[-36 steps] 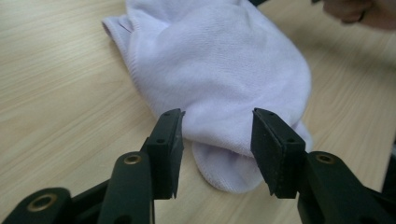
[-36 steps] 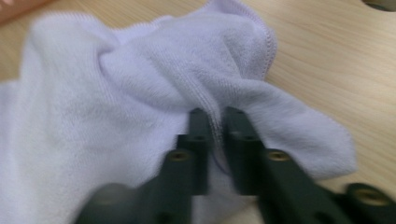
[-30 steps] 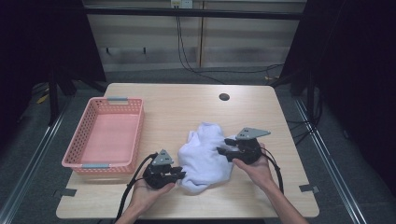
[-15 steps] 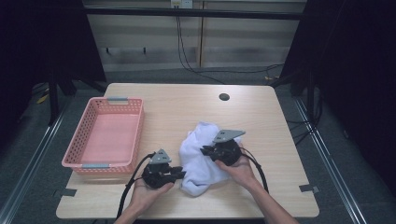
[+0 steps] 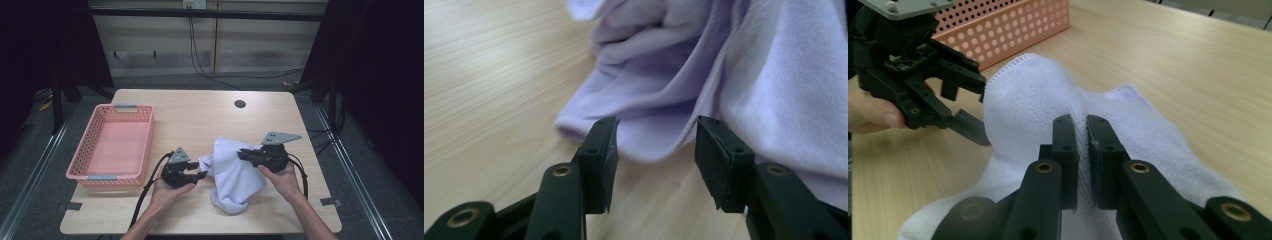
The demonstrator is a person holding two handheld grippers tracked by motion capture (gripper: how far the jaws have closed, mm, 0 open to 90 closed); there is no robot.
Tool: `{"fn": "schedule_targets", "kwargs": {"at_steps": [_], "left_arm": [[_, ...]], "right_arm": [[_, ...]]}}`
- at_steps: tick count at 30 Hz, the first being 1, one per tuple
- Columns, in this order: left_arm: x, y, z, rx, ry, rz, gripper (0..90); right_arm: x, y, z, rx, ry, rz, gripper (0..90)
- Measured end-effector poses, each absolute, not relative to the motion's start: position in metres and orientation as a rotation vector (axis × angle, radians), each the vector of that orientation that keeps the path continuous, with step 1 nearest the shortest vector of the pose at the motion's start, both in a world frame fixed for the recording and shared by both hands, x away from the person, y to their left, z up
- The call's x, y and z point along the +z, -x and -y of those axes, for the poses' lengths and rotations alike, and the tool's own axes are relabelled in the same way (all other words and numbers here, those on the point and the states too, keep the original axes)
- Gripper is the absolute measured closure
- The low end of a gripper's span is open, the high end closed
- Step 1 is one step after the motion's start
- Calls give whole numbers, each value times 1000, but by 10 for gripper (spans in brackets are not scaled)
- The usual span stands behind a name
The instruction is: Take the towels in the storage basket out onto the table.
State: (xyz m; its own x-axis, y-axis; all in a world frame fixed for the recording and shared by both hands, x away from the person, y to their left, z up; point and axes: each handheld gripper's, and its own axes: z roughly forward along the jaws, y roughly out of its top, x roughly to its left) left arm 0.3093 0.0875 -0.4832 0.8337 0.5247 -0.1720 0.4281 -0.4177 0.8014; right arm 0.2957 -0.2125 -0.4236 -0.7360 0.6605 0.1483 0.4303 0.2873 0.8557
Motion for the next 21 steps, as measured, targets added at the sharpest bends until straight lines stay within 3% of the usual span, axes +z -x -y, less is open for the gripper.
{"fn": "schedule_targets", "kwargs": {"at_steps": [3,4,6,13,21], "left_arm": [[-489,-306,-71,96,-2090,-660,519],[-490,-306,-70,80,-2103,-641,591],[-490,-304,-71,93,-2088,-643,880],[-450,-303,-106,133,-1944,-676,890],[-386,-290,-153,270,-1738,-656,891]], "right_arm": [[-429,-296,210,1448,-1014,-2322,842],[-428,-296,208,1454,-1009,-2327,842],[-427,-296,207,1448,-996,-2338,839],[-414,-300,226,1468,-1075,-2196,850],[-373,-323,262,1484,-1154,-1983,854]]}}
